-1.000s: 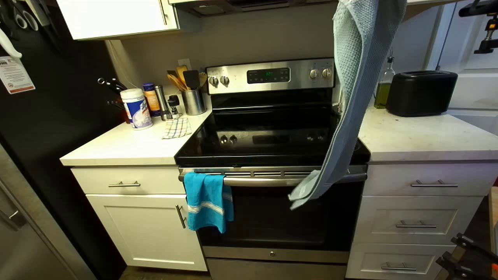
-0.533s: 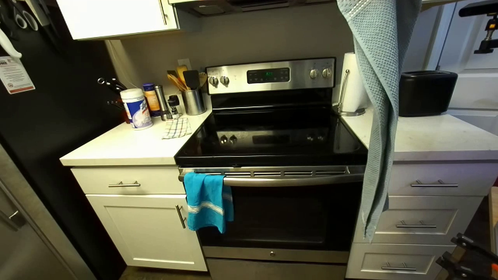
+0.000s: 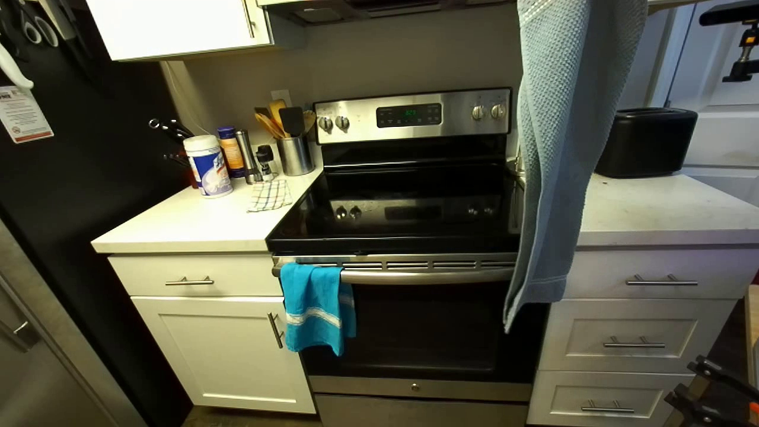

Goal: Hang the light blue towel on the handle of the oven.

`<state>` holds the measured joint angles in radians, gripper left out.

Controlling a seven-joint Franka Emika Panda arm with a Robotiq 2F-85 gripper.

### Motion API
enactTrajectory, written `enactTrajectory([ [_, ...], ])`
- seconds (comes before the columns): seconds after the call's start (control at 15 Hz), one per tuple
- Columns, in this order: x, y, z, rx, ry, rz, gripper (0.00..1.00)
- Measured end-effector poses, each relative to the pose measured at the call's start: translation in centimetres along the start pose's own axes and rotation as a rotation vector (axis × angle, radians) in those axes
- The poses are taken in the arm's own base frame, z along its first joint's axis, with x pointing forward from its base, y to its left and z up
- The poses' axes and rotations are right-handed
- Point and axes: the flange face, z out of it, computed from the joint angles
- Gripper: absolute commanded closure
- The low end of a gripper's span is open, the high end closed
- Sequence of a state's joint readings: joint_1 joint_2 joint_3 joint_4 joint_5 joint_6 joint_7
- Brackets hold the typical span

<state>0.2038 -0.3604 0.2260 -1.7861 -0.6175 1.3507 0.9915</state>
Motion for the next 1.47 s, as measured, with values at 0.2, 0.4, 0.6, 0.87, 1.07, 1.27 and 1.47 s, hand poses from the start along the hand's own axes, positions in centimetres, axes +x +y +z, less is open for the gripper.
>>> enactTrajectory([
  [0.2, 0.7, -0.3, 0.0, -0.01, -0.052, 0.008, 0.99],
  [0.4, 1.8, -0.6, 0.4, -0.024, -0.077, 0.022, 0.99],
  [0.6, 3.0, -0.9, 1.0, -0.029, -0.093, 0.038, 0.99],
  [0.87, 4.5, -1.7, 1.4, -0.026, -0.107, 0.05, 0.99],
  [1.07, 5.6, -3.6, 2.1, -0.026, -0.123, 0.04, 0.99],
  [1.27, 6.7, -6.3, 3.3, -0.03, -0.141, 0.025, 0.99],
  [1.47, 7.6, -8.4, 3.9, -0.033, -0.139, 0.015, 0.99],
])
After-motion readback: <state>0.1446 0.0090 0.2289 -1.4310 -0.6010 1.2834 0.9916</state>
